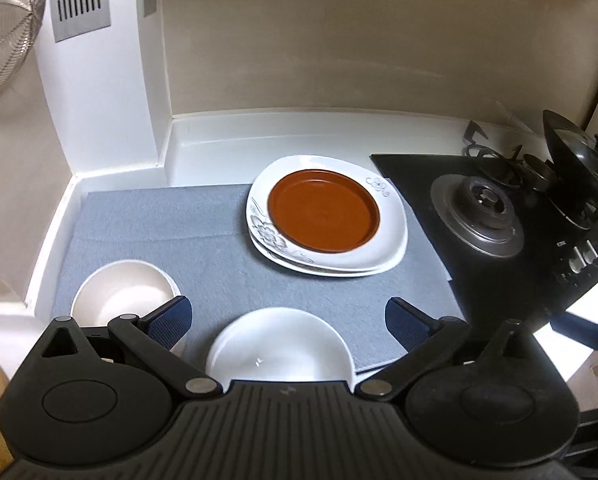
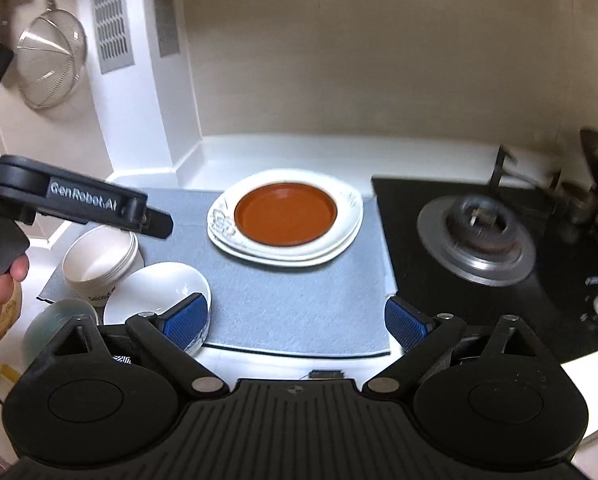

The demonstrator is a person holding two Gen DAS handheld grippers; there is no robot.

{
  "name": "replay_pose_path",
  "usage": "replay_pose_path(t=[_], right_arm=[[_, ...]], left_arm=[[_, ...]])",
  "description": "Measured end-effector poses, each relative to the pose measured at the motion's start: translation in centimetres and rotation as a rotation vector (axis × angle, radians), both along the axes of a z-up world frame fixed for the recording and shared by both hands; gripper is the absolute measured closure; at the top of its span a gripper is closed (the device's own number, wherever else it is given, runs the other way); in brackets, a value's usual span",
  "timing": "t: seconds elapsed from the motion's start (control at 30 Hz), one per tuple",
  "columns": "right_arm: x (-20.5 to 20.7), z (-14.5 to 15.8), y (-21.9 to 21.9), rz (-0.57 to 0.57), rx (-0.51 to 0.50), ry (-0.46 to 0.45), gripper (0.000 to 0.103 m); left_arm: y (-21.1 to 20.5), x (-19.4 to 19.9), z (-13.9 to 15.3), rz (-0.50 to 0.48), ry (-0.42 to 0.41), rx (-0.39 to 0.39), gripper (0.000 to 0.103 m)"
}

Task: Organize plates and bowls
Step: 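Open both grippers and withdraw them from the saucer, then move both grippers down to the cream bowl on the mat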

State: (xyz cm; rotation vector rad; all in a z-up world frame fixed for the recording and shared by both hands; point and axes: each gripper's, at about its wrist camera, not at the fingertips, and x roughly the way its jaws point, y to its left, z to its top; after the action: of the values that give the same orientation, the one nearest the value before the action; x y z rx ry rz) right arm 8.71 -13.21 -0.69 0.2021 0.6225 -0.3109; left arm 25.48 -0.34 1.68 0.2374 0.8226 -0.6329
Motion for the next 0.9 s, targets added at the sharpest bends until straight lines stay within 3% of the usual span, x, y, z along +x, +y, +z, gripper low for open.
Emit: replay_pose_path(t=[0.33, 0.63, 0.9], right_arm=[[-3.0, 1.8, -1.2, 0.083, -0.072, -0.13, 0.007], [-6.1, 1.8, -5.2, 0.1, -0.029, -0.15, 0.006], [-6.6, 1.3, -6.0, 0.19, -0.004, -0.153, 0.006]], left_arm=[[-1.3, -3.6, 1.8, 0.057, -0.046, 0.025, 0.0], [-3.7, -7.1, 2.1, 0.086, -0.065, 0.059, 0.0], [-2.8, -9.1, 1.0, 0.193, -0.048, 0.102, 0.0]])
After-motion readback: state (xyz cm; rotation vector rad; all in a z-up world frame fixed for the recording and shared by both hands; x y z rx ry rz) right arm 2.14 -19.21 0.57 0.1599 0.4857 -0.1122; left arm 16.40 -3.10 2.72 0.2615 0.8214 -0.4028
